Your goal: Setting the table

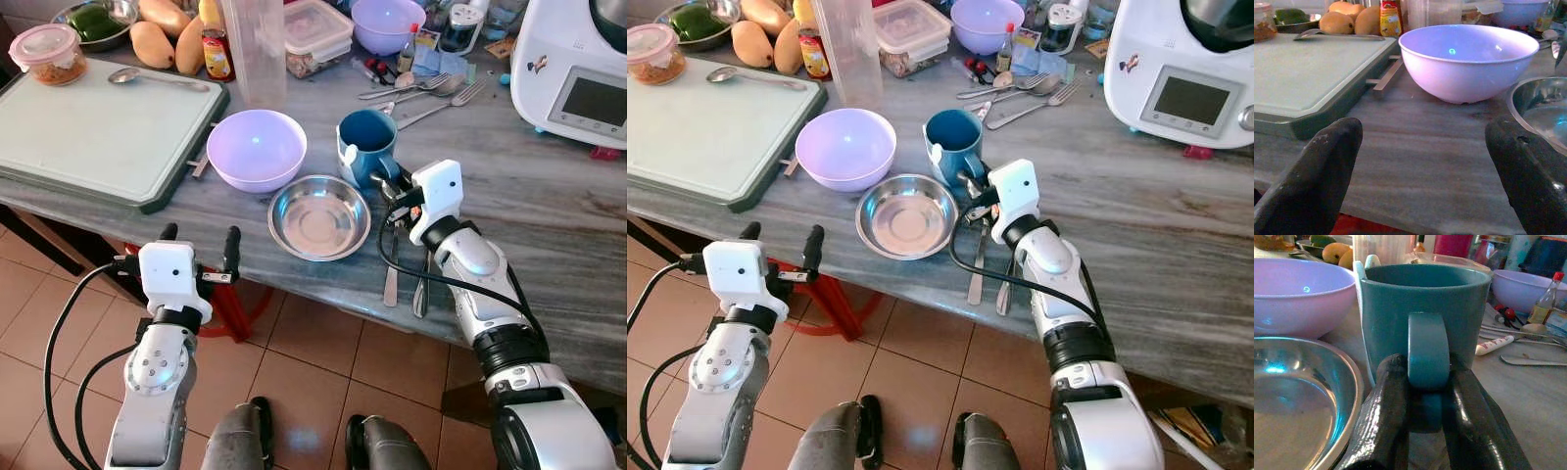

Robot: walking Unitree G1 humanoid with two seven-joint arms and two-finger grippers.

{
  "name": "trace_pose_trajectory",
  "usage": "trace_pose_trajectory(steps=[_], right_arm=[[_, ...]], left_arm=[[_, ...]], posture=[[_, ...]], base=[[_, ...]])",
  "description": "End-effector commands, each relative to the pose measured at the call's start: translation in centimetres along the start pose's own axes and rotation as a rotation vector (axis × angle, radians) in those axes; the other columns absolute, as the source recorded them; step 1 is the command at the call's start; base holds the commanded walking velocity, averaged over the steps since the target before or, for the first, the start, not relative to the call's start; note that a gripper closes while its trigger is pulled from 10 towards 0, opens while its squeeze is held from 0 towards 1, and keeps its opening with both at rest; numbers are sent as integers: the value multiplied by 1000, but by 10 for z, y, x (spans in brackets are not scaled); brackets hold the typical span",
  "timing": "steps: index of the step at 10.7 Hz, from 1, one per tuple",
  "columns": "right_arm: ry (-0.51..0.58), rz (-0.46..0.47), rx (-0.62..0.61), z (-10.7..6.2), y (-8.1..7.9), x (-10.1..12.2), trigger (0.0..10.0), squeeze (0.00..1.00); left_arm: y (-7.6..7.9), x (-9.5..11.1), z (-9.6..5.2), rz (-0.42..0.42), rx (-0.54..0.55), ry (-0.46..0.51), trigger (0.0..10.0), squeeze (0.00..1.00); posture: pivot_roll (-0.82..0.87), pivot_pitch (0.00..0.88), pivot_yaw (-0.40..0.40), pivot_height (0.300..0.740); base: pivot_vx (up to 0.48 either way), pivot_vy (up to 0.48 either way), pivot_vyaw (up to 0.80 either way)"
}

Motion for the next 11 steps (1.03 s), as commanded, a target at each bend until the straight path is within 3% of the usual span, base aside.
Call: trace_pose_trajectory(steps=[1,2,6,11], right_arm=[[20,-1,1,2,2,4,10000,855],[16,-3,-2,2,2,3,10000,1000],[-9,-10,-45,-7,2,-2,10000,1000],[82,-43,-153,-10,3,19,10000,1000]], left_arm=[[0,3,-2,0,-9,4,10000,0],[0,3,-2,0,-10,3,10000,0],[1,2,1,1,-21,-3,10000,0],[4,3,6,-6,-36,0,10000,0]], posture=[[54,217,18,740],[53,220,19,740],[40,228,26,740],[20,217,37,740]], base=[[0,0,0],[0,0,0],[0,0,0],[0,0,0]])
Point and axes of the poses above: a point about 5 cm out from each wrist's last joint towards the gripper, its own z axis pointing out of the wrist towards the gripper, its own x axis along the axis of the wrist's last joint, y = z × x, the point moved 2 cm from there along z, pointing out of the wrist towards the gripper, and after that the axes turned 4 degrees about -z, right-handed, at the moved point
